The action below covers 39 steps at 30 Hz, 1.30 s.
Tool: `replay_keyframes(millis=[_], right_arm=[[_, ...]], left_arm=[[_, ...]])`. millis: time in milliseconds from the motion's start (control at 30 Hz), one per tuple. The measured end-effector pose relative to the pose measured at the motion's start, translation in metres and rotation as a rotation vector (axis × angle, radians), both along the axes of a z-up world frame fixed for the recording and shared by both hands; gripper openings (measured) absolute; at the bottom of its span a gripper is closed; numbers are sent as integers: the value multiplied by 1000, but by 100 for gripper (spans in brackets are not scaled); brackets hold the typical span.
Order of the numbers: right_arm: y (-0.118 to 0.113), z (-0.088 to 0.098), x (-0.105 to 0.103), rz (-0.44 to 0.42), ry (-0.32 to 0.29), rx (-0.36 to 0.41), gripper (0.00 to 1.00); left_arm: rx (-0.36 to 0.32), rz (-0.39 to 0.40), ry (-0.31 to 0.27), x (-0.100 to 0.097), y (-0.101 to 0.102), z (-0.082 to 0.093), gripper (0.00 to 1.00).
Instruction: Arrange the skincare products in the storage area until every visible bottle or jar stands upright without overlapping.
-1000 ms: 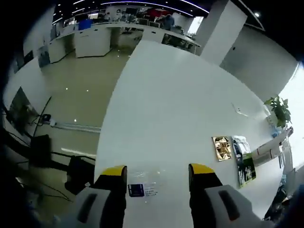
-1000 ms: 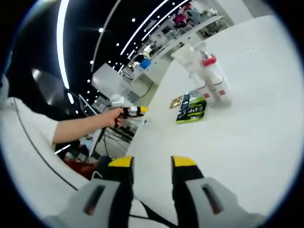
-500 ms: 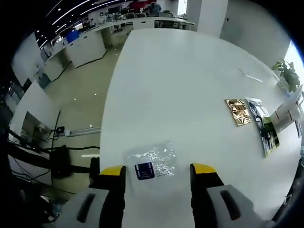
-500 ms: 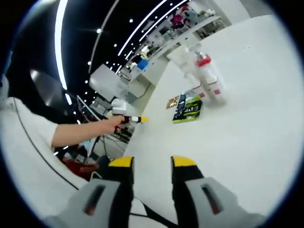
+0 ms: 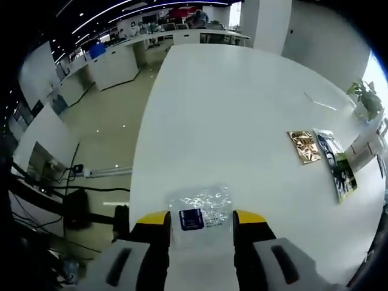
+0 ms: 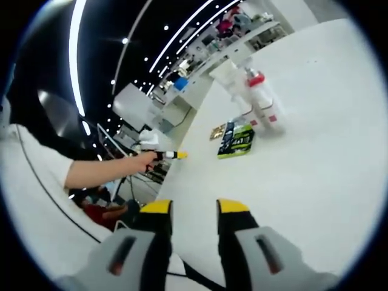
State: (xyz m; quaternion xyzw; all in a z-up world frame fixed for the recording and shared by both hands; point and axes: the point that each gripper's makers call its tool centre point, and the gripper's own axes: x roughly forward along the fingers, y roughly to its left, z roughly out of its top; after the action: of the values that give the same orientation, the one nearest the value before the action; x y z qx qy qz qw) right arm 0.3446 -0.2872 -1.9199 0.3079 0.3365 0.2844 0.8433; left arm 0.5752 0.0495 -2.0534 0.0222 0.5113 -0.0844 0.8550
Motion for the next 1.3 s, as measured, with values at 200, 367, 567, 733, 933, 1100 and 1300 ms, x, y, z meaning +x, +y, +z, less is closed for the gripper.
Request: replay_keyframes(millis=[200, 367, 567, 733, 933, 1100, 1300], right_arm=[[5, -1, -3, 8, 3, 8, 27], [9, 1, -1, 12, -4, 16, 27], [15, 3, 1, 19, -12, 28, 27], [20, 4, 3, 34, -17, 42, 27], [25, 8, 9, 35, -20, 79, 27], [28, 10, 15, 29, -21, 111, 27], [32, 14, 19, 30, -32, 139, 25]], left_arm=[[-81, 10, -18, -1, -18, 5, 41], [-106, -19, -38, -6, -30, 13, 41], [-206, -45, -98, -18, -62, 30, 41], [-275, -62, -128, -39, -86, 43, 41], [-357, -94, -162, -70, -118, 67, 41], [-389, -177, -171, -100, -151, 79, 41], [-401, -231, -166, -126, -176, 78, 41]])
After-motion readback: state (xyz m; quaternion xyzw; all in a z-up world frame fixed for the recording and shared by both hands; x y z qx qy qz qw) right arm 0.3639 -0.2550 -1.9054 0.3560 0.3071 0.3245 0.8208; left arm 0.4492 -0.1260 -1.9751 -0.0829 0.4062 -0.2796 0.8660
